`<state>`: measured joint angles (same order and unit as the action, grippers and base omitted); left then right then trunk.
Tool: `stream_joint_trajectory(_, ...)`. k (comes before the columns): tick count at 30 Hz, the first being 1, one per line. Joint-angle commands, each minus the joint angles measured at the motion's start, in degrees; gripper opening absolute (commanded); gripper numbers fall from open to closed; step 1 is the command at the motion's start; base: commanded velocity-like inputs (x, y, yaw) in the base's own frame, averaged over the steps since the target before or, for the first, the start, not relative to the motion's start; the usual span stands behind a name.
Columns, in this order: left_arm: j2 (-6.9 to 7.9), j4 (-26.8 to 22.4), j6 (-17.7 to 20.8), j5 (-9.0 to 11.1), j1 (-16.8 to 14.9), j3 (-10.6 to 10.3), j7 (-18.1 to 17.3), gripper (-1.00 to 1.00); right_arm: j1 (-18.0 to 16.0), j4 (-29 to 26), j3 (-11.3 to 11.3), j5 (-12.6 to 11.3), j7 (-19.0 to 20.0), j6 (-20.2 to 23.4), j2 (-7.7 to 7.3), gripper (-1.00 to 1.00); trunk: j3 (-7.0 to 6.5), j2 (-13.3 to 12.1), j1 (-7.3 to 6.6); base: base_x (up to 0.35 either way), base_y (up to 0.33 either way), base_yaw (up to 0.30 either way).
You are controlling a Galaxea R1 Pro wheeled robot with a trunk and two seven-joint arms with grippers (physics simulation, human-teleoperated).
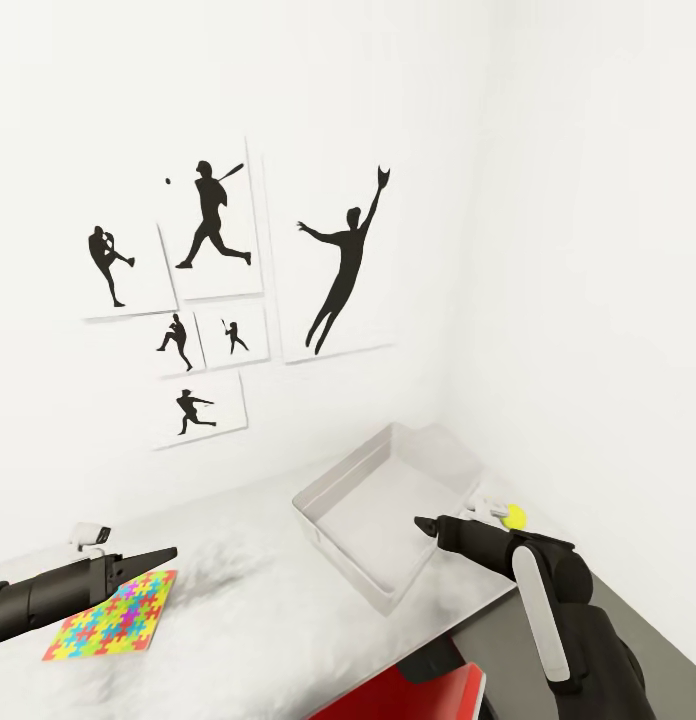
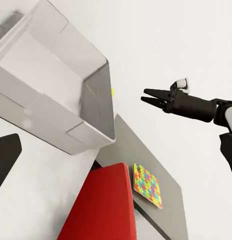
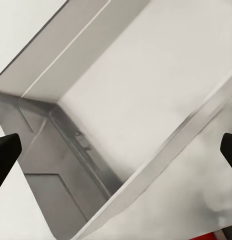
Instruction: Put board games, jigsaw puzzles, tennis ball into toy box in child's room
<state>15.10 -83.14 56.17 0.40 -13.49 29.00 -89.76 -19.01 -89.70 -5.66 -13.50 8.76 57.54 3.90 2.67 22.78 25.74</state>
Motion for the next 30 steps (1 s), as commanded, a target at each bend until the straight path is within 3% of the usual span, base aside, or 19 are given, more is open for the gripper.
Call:
stream_joint_trajectory(1,0.01,0.0,0.6,-0.1,0.0,0.0,-0.2,1.0,-0.1,0.0,-0.1,0.2,0.4,0.3,0.06,1.0,0.14,0.1,0.04,0.0,0.0,0.0)
stream_joint_trajectory(30,0.01,0.0,0.6,-0.1,0.0,-0.1,-0.2,1.0,0.0,0.0,-0.1,0.2,0.4,0.2,0.06,1.0,0.14,0.1,0.04,0.0,0.0,0.008)
